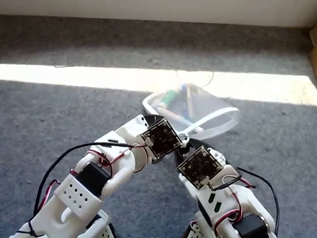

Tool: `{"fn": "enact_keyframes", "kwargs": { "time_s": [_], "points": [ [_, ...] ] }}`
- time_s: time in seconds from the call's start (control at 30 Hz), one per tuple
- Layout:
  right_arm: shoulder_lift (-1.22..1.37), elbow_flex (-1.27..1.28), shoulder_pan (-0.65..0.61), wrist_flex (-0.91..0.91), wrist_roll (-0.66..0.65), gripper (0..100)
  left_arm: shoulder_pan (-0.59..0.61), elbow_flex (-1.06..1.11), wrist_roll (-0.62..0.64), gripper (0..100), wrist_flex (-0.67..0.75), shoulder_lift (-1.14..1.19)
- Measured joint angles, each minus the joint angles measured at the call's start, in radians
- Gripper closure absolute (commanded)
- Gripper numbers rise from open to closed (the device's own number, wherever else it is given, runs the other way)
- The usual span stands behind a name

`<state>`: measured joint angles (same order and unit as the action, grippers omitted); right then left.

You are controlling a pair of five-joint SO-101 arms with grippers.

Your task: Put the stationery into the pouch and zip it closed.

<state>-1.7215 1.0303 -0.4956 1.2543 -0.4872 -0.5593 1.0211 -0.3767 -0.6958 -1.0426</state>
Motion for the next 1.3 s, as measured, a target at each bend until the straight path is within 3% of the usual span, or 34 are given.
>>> {"fn": "enact_keyframes", "kwargs": {
  "time_s": [0.23,0.9,1.3],
  "points": [
    [0.003,-0.066,-0.075,0.064,0.025,99.2,0.0,0.002,0.052,73,0.02,0.0],
    [-0.002,-0.083,-0.097,0.071,0.032,99.2,-0.014,0.048,0.187,75,0.078,0.0],
    [0.009,-0.083,-0.097,0.072,0.032,99.2,-0.084,0.222,0.193,92,0.342,-0.006]
  ]
}}
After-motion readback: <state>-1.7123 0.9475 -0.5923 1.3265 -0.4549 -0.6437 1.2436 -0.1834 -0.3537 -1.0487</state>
